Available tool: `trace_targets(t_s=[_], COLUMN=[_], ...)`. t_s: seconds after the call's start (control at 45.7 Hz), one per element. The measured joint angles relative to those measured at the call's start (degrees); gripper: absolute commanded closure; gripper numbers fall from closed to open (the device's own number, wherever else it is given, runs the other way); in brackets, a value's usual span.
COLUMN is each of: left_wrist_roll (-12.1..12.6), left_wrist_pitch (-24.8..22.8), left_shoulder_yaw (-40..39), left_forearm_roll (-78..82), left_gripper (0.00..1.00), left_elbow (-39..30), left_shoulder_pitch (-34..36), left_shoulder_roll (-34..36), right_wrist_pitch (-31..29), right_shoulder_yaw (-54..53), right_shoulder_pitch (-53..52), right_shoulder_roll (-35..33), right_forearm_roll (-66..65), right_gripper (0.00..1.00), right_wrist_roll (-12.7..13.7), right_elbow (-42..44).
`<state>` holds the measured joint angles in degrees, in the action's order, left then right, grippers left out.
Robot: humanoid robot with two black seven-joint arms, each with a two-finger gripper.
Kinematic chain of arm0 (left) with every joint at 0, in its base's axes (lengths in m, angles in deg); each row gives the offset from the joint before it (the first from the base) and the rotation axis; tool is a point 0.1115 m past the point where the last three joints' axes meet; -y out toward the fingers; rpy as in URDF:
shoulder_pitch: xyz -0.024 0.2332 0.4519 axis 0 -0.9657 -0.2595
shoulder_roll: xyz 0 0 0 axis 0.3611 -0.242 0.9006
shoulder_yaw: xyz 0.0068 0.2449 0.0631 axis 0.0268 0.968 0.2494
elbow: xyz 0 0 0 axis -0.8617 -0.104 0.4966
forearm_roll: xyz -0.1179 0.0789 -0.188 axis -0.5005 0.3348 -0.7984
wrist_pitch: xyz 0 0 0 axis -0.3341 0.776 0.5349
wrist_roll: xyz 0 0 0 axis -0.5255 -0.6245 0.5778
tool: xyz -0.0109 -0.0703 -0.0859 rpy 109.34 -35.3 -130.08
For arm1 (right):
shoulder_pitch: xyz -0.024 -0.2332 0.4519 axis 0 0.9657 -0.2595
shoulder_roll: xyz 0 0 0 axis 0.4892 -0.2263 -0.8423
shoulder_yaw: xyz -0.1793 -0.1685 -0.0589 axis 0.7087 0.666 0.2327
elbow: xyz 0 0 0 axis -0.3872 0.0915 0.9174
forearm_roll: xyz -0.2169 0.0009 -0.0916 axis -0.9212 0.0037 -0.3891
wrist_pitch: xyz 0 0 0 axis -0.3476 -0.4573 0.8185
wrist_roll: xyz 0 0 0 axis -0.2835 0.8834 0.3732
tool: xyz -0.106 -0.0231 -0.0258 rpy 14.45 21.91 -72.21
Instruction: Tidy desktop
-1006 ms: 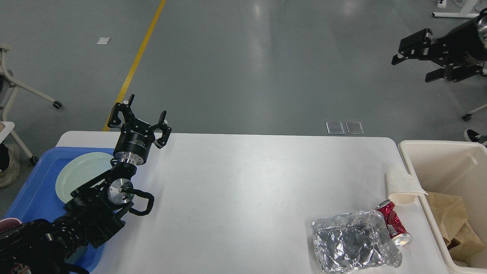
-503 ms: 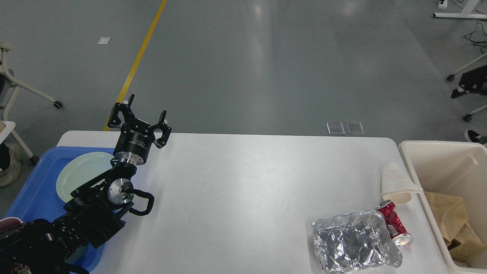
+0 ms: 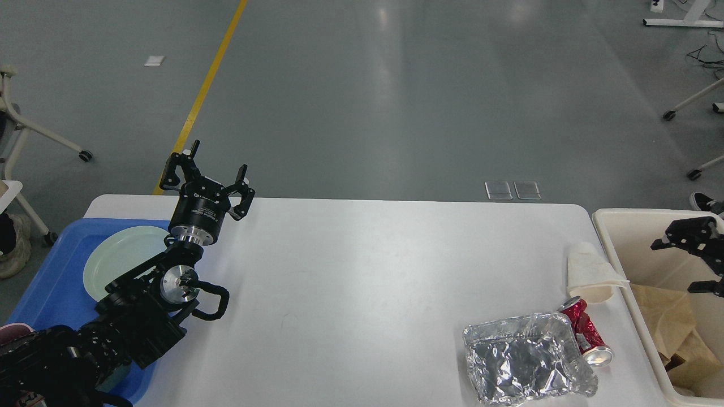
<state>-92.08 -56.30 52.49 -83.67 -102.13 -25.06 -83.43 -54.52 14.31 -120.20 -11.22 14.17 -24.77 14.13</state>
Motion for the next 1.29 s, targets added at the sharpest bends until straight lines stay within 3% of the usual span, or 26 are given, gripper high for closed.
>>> trace_targets(t_s=[0.394, 0.875, 1.291], left_wrist_roll=[0.0, 0.0, 0.0], left_wrist_pitch=[0.0, 0.0, 0.0], left_shoulder_yaw=[0.0, 0.0, 0.0], left_forearm_roll=[0.0, 0.0, 0.0], left_gripper=[0.03, 0.03, 0.03], left_elbow=[0.0, 0.0, 0.0], left_shoulder_pitch=[0.0, 0.0, 0.0], left_shoulder_roll=[0.0, 0.0, 0.0], right_wrist_pitch=[11.4, 23.6, 24.5], right_shoulder_yaw=[-6.4, -9.2, -8.6], right_shoulder_pitch=[10.7, 12.6, 13.6], right_shoulder_roll=[10.7, 15.9, 18.1], right_forearm_roll=[-0.1, 0.8, 0.8], right_gripper=[0.00, 0.00, 0.00], right_wrist_roll=[0.0, -0.2, -0.2], right_elbow=[5.9, 10.5, 13.1])
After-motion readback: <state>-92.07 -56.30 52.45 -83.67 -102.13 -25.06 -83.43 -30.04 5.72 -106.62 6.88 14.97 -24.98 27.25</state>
